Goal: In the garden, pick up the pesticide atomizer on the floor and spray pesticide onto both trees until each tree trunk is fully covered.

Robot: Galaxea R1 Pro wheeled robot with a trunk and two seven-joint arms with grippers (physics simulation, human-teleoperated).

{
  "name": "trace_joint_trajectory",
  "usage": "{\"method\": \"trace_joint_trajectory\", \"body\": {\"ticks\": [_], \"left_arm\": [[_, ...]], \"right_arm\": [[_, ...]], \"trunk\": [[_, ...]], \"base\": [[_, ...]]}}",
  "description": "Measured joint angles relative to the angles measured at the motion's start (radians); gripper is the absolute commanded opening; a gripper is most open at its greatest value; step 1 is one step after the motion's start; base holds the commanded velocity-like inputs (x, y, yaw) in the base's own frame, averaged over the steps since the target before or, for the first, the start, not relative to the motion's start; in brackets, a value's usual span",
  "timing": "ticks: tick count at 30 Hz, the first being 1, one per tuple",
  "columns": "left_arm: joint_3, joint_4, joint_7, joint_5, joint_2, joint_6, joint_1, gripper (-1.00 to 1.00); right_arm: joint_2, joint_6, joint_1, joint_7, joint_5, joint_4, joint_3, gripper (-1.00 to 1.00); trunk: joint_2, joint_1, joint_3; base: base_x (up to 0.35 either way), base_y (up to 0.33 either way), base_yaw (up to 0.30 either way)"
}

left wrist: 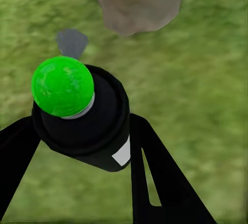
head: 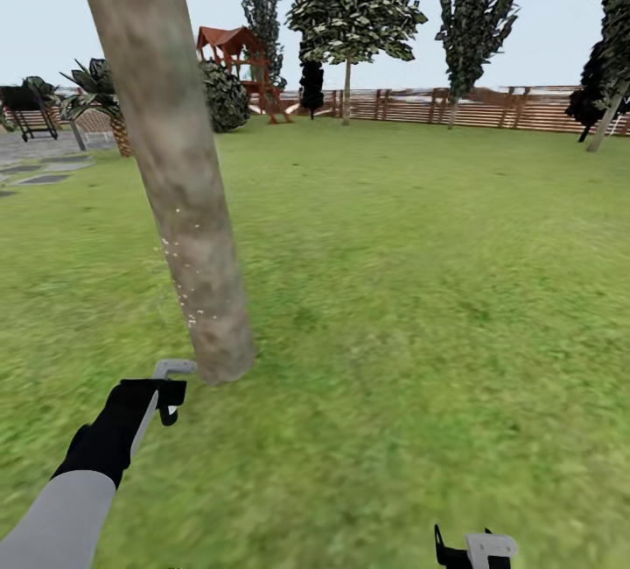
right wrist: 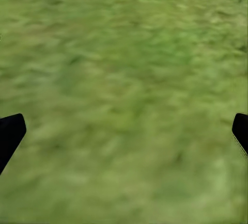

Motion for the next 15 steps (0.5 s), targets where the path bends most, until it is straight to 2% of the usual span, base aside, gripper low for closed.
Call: {"method": "trace_joint_trajectory", "body": {"ticks": [6, 10, 14, 15], "left_arm": [[-0.001, 0.001, 0.001, -0.008, 0.001, -0.001, 0.0, -1.0], [0.002, 0.018, 0.0, -0.013, 0.012, -0.005, 0.003, -1.0], [0.003, 0.06, 0.001, -0.013, 0.015, -0.007, 0.003, -1.0], [0.005, 0.093, 0.002, -0.017, 0.026, -0.026, 0.012, -1.0]], "right_arm": [[0.0, 0.0, 0.0, 0.0, 0.0, 0.0, 0.0, 1.0], [0.0, 0.0, 0.0, 0.0, 0.0, 0.0, 0.0, 1.0], [0.0, 0.0, 0.0, 0.0, 0.0, 0.001, 0.0, 1.0], [0.0, 0.0, 0.0, 0.0, 0.0, 0.0, 0.0, 1.0]], "trunk": [[0.0, 0.0, 0.0], [0.0, 0.0, 0.0], [0.0, 0.0, 0.0], [0.0, 0.0, 0.0]], "base": [[0.199, -0.224, 0.041], [0.222, -0.2, 0.022], [0.099, -0.17, 0.225], [0.008, -0.019, 0.275]]}}
